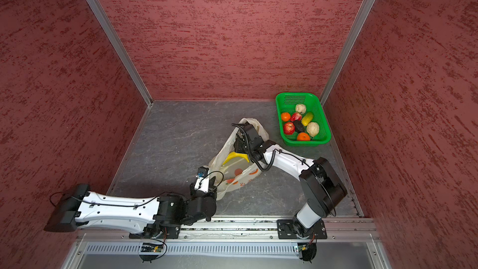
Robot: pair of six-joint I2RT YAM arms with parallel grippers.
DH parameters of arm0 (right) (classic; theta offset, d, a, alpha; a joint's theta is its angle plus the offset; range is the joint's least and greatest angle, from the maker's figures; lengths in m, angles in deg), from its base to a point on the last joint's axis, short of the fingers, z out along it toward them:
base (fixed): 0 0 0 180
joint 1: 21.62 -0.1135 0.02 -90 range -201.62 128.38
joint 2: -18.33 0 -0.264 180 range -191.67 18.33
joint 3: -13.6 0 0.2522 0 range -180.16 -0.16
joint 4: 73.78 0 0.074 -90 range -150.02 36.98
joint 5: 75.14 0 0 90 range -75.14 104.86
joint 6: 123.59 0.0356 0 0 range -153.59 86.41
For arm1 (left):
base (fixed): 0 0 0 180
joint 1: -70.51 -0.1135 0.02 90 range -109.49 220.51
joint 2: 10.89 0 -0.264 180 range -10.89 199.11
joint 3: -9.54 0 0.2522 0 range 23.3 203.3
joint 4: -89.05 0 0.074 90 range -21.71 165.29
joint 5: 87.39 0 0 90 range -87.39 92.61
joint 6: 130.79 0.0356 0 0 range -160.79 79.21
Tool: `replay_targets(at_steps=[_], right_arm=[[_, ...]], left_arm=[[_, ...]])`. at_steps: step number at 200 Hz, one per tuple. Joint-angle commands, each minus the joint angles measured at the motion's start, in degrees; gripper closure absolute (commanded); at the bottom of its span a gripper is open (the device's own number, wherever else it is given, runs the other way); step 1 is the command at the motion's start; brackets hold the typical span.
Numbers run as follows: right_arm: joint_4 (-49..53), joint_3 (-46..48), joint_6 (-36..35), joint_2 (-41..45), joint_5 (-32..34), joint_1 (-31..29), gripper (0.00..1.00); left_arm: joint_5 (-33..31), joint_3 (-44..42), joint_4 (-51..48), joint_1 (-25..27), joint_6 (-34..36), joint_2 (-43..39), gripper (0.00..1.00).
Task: Untie the knot of the plastic bag and take out the fruit
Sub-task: 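Close the right gripper on the green fruit while the left gripper holds the bag rim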
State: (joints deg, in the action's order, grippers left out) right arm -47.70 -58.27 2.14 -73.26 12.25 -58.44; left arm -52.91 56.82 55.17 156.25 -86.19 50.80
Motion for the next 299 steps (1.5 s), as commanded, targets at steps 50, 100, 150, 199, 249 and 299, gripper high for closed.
replay_targets(at_steps=[50, 100, 150, 199, 249, 299], right_arm=[[5.35, -2.43, 8.45, -1.37, 11.03, 0.29, 0.29], [0.27, -1.35, 12.20, -4.79, 14.57, 3.93, 0.26], [-0.71, -4.74, 11.23, -10.89, 13.52, 6.45, 0.25], [-1.17, -9.04, 9.94, -16.60, 12.25, 6.76, 0.30], [-3.55, -6.02, 7.82, -13.30, 9.00, 6.73, 0.48], [-7.37, -0.10, 4.49, -6.21, -3.35, 6.67, 0.49]], left_arm=[[2.23, -0.20, 3.40, 0.20, 4.17, 0.72, 1.00], [2.53, 1.10, 4.15, 1.45, 4.46, 3.08, 1.00], [2.37, 0.48, 3.69, 1.63, 3.68, 2.11, 1.00], [2.71, 0.68, 4.04, 1.35, 3.79, 2.82, 1.00], [2.55, 0.57, 2.57, 0.91, 1.87, 2.80, 1.00], [2.15, 0.41, 1.76, -0.01, 0.77, 3.02, 1.00]])
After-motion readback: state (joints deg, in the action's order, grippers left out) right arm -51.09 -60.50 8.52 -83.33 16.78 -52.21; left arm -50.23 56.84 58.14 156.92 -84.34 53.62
